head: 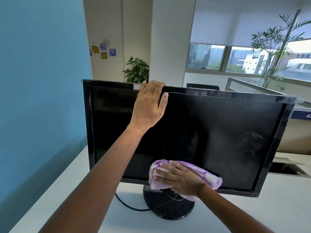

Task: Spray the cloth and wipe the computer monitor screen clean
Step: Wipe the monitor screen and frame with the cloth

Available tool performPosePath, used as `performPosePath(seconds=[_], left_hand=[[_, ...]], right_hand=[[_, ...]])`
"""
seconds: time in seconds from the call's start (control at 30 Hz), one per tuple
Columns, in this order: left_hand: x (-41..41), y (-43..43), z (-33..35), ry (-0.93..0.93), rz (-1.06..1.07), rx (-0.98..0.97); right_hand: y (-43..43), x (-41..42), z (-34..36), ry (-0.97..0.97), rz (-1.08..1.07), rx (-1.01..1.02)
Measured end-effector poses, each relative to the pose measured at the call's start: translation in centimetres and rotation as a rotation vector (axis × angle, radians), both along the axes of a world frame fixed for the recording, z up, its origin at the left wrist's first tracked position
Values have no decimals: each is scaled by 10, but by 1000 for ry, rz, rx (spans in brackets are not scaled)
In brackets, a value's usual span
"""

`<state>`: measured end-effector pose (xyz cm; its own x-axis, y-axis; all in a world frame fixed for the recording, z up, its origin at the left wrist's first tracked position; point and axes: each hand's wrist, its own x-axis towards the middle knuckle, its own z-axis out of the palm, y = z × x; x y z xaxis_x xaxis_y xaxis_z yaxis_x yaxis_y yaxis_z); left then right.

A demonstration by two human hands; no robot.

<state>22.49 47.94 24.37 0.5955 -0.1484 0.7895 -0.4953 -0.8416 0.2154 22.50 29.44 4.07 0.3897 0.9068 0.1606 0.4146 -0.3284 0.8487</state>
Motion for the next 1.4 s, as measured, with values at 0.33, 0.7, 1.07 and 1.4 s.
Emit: performPosePath(seconds=[0.33, 0.7, 1.07, 1.4], left_hand=[[-3, -1, 1, 13, 14, 2], [-3, -4, 1, 15, 28, -27], [-6, -3, 1, 44, 11, -5], [-12, -22, 19, 169, 50, 180]], right_hand=[[-27, 13, 122, -184, 141, 305], [-19, 16, 121, -169, 82, 912], [-8, -22, -14, 151, -138, 271], [-60, -4, 107, -92, 44, 478]])
